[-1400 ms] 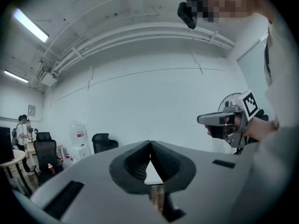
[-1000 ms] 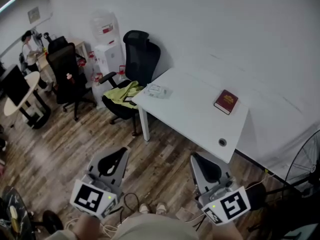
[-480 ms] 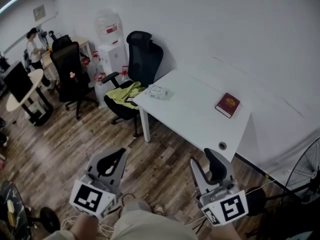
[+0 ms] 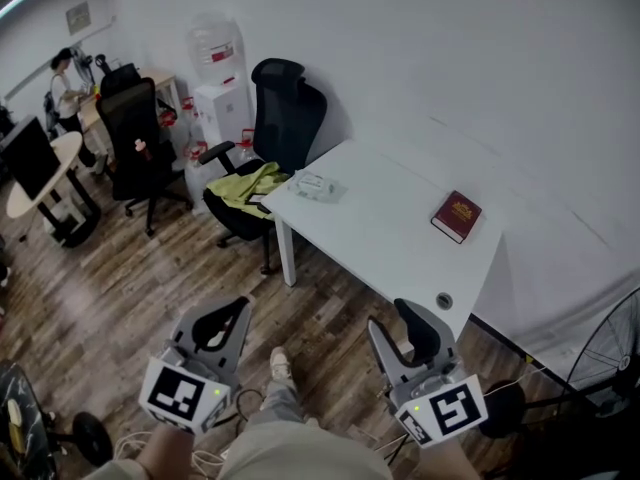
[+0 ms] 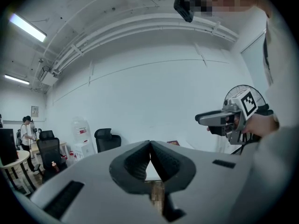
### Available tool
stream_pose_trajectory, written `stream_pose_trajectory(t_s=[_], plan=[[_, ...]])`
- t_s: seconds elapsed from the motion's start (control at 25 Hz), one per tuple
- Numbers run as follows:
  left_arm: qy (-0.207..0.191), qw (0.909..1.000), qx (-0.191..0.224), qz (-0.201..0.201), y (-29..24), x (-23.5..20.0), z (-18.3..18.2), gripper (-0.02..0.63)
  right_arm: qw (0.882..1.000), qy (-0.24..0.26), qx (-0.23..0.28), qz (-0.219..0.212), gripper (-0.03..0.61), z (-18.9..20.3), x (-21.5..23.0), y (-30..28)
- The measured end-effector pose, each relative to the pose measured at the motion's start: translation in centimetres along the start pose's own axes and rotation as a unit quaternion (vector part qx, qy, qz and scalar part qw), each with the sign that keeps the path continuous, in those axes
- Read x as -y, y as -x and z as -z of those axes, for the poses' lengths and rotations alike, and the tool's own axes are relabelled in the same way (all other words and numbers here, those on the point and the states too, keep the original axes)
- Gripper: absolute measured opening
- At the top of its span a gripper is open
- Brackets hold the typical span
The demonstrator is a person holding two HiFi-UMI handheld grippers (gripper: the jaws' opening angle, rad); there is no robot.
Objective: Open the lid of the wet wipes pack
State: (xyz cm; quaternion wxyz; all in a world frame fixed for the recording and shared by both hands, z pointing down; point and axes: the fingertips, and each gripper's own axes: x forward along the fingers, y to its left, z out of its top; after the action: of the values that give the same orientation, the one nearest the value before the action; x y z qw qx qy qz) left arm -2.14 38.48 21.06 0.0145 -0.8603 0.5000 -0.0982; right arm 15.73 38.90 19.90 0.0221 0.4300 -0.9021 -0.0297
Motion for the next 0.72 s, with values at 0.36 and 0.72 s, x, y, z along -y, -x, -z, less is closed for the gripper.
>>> stream_pose_trajectory(t_s=[0.36, 0.72], plan=[[0.009, 0.9999, -0.007, 0.001, -6.0, -6.7, 1.1, 0.021, 1.0, 0.007, -0.026, -0.008, 0.17, 1.9, 2.6, -9.3], [0.017, 0.9994, -0.017, 0.024, -14.4, -16.5, 1.6, 0.021, 0.999, 0.005, -0.053, 0.003, 0.17, 2.6, 6.3, -21.5]])
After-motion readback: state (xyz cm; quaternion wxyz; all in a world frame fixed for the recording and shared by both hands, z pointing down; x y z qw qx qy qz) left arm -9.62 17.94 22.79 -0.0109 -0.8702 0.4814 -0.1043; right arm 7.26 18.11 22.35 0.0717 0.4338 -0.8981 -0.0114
